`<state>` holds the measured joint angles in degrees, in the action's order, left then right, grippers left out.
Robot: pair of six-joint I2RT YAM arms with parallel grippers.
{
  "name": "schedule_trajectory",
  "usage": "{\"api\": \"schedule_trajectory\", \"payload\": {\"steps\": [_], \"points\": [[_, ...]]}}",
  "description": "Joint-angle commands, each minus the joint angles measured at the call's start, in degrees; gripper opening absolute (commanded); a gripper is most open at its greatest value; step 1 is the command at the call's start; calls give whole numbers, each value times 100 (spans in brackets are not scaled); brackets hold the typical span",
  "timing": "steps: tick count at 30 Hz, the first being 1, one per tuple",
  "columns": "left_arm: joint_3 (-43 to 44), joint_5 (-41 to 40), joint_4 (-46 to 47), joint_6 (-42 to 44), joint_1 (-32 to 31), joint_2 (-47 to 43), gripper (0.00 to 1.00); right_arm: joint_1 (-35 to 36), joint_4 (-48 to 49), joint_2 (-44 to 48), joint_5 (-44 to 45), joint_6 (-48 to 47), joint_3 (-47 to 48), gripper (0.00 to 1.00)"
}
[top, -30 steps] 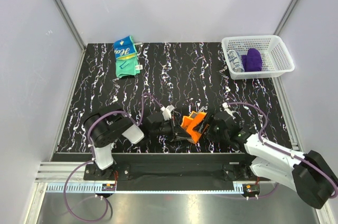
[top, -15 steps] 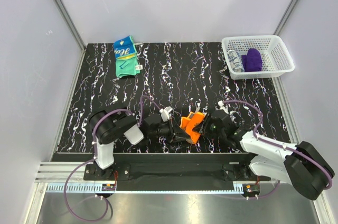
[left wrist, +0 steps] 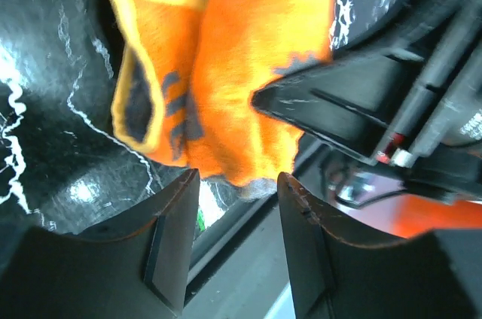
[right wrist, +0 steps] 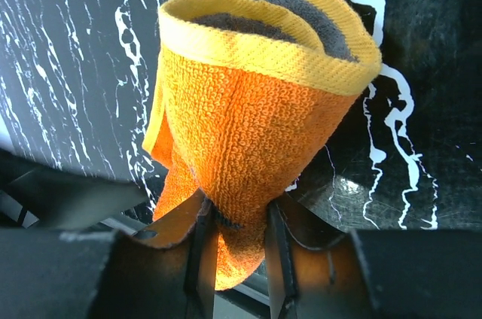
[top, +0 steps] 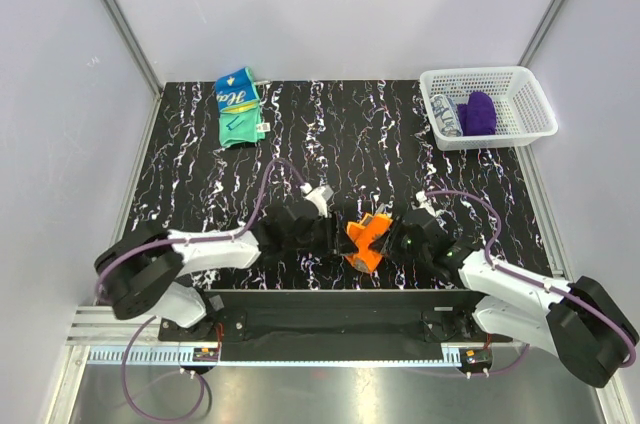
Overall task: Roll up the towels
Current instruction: Roll the towel
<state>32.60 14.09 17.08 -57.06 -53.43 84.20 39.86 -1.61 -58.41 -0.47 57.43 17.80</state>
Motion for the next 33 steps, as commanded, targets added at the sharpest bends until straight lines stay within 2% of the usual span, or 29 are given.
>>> {"api": "schedule_trajectory", "payload": {"steps": [1,3,4,7,11,20,29,31,32,33], "points": [[710,-1738,-1575,1361,-544,-554,50,5,-138,-82,118,-65,241,32],[975,-2441,-1908,1696,-1175,-651,50,5,-147,-214,91,-65,302,33],[1055,-2646,-1910,1802,-1179,-651,50,5,-138,-258,65,-65,311,32],[1310,-3261,-2077,2188,-1792,-441,51,5,-121,-399,65,-65,355,31],[1897,-3728,-2392,2375,-2337,261,52,5,-121,-513,64,-56,391,31],[2558,-4642,-2876,2454,-2804,1273,57,5,-103,-540,-94,-48,364,31],[3050,-5222,-3263,2270,-2840,1959,59,5,38,-557,-304,-65,320,31],[3129,-5494,-3499,2112,-2840,2108,54,13,64,-566,-383,-74,312,31],[3208,-5548,-3545,2076,-2840,2144,49,5,81,-549,-418,-65,303,31],[3244,-5618,-3597,2006,-2840,2179,39,5,108,-548,-480,-65,294,31]]}}
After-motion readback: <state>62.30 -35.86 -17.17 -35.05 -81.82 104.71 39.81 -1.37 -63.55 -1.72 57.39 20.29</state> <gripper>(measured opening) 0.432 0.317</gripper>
